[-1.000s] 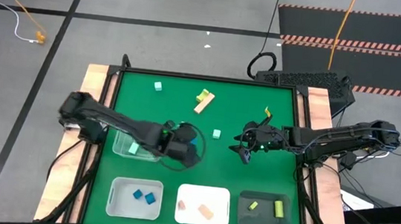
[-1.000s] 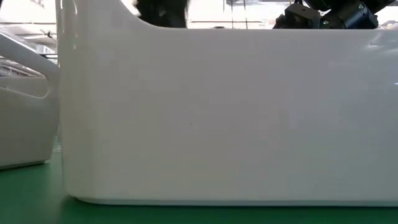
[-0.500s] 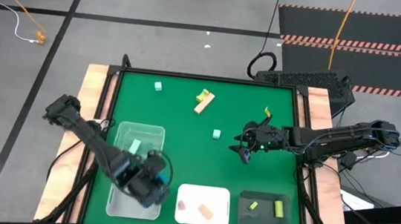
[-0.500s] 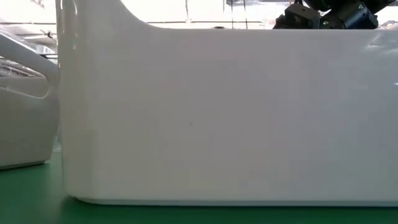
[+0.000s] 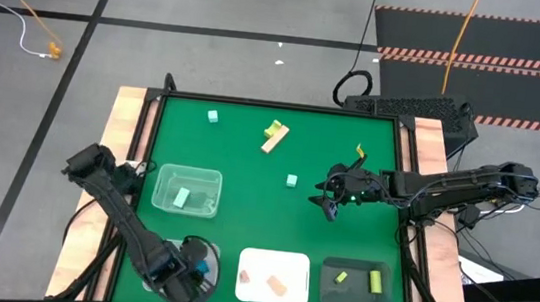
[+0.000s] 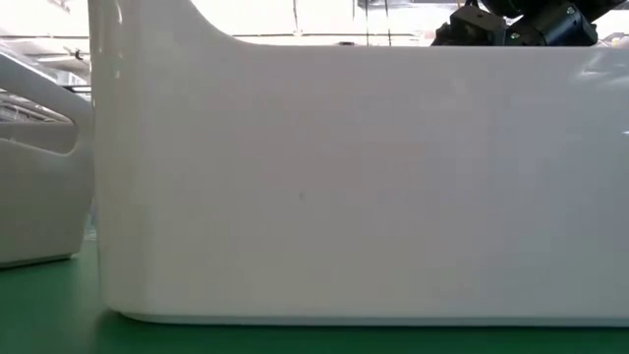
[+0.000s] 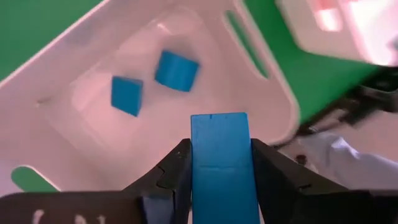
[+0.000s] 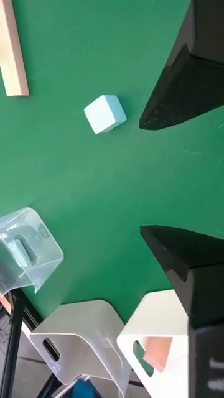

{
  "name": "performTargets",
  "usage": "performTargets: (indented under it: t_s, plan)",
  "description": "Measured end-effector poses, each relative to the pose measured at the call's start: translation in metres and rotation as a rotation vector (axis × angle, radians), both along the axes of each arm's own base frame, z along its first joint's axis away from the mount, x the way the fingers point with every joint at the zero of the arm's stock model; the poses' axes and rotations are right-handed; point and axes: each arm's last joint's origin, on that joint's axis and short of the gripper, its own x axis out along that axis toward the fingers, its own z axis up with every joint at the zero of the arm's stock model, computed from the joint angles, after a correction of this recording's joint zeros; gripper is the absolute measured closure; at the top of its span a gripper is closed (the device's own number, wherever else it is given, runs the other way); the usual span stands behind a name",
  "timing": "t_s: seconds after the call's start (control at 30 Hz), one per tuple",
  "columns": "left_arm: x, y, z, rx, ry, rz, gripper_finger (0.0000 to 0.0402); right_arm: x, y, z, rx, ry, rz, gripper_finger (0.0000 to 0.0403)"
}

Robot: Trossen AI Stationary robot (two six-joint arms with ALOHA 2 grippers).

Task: Sort & place blocks by color
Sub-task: Put the blue block into the gray bin, then put the bottom light blue block into the transparent bin

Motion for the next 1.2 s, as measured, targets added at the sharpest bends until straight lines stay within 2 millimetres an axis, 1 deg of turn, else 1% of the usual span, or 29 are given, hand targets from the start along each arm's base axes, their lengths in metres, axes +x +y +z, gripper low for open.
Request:
performTargets:
  t_s: [0.1, 0.13, 0.2, 0.27, 0.33, 0.43, 0.57, 0.67, 0.87, 1.03, 1.2]
  plan:
    - [0.004, 0.0, -0.012, 0.016, 0.032, 0.041, 0.0269, 0.0, 0.0, 0.0, 0.0, 0.0, 0.0, 0.0149]
    - [0.006, 0.0, -0.014, 0.018, 0.035, 0.049, 0.0259, 0.0, 0.0, 0.0, 0.0, 0.0, 0.001, 0.0149]
    - [0.007, 0.001, -0.016, 0.026, 0.043, 0.057, 0.0224, 0.0, 0.0, 0.0, 0.0, 0.001, 0.0, 0.0149]
    - [0.007, 0.004, -0.016, 0.042, 0.049, 0.076, 0.0189, 0.0, 0.0, 0.0, 0.0, 0.0, 0.001, 0.0149]
    - [0.004, 0.008, -0.013, 0.092, 0.043, 0.09, 0.0163, 0.0, 0.0, 0.0, 0.0, 0.0, 0.0, 0.0149]
    - [-0.004, 0.016, -0.001, 0.157, 0.009, 0.093, 0.0144, 0.0, 0.0, 0.0, 0.0, 0.0, 0.0, 0.0149]
    - [-0.01, 0.028, 0.014, 0.211, -0.04, 0.063, 0.0138, 0.0, 0.0, 0.0, 0.0, 0.0, 0.0, 0.0149]
    - [-0.013, 0.044, 0.031, 0.264, -0.093, 0.026, 0.0137, 0.0, 0.0, 0.0, 0.0, 0.0, 0.0, 0.0149]
    - [-0.01, 0.081, 0.057, 0.402, -0.197, -0.079, 0.0136, 0.0, 0.0, 0.0, 0.0, 0.0, 0.0, 0.0149]
    - [-0.004, 0.109, 0.068, 0.479, -0.198, -0.195, 0.0136, 0.0, 0.0, 0.0, 0.0, 0.0, 0.001, 0.0149]
    - [0.008, 0.137, 0.069, 0.539, -0.151, -0.289, 0.0135, 0.0, 0.0, 0.0, 0.0, 0.0, 0.0, 0.0149]
